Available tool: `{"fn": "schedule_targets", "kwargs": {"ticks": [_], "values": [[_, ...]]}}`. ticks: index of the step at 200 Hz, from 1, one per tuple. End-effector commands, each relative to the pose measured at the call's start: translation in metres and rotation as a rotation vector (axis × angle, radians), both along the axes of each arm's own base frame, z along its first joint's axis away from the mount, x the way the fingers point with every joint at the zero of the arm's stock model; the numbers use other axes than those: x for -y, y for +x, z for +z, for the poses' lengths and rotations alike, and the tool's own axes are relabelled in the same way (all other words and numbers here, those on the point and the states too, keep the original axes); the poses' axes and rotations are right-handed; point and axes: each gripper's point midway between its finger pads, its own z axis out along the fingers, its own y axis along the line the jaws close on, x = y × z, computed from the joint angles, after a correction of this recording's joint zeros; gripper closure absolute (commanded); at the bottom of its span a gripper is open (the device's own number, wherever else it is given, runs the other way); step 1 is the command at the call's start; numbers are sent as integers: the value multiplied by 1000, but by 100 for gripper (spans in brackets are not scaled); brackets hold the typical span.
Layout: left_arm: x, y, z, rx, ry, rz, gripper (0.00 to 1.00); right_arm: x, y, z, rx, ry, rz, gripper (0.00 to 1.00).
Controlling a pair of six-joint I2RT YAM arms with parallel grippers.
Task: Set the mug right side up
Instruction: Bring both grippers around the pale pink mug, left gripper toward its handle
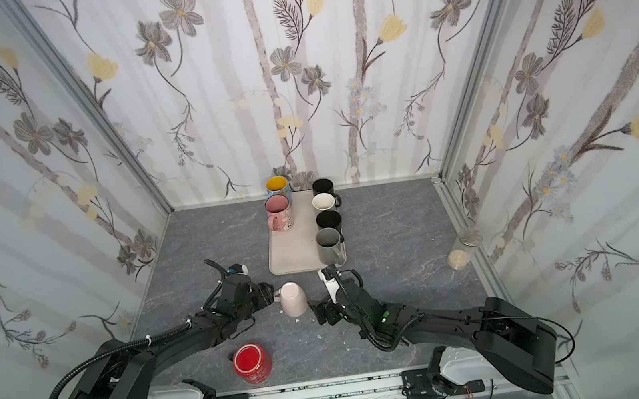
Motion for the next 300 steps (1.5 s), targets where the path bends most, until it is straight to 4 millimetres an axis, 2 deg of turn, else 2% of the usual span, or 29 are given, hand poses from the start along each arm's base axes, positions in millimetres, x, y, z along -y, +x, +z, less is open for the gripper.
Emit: {"fn": "schedule_targets", "kwargs": {"ticks": [1,25,48,102,112,118,146,159,170,181,206,230,277,300], "values": [[2,-10,-2,-15,-4,-28,36,5,4,4,19,3,-27,9],[15,-25,4,-11,-8,-90,37,7,6,4,23,2,-35,9],[29,-39,1,-44,-7,-159,38,7,9,5,27,6,-37,9],[86,-76,15,-89,-89,-392,42,12,11,6,28,5,-50,9],[88,-82,13,-107,-79,-409,43,15,12,8,30,7,-58,8],[89,-83,22,-90,-86,-416,43,17,12,9,32,8,-62,8],[74,-88,31,-67,-19,-366,43,25,15,14,37,14,-82,8],[74,-92,44,-12,26,-369,36,29,16,15,41,14,-96,8],[80,-99,54,33,52,-391,28,33,18,16,43,17,-112,8],[88,-105,59,56,74,-412,24,37,20,17,45,23,-129,8],[103,-114,50,60,147,-460,23,48,25,20,48,31,-169,8],[113,-119,38,61,205,-489,31,55,26,26,55,42,-188,8],[130,-111,39,125,262,-517,36,66,24,30,57,57,-208,7],[135,-107,31,122,319,-533,44,68,24,30,56,59,-215,7]]}}
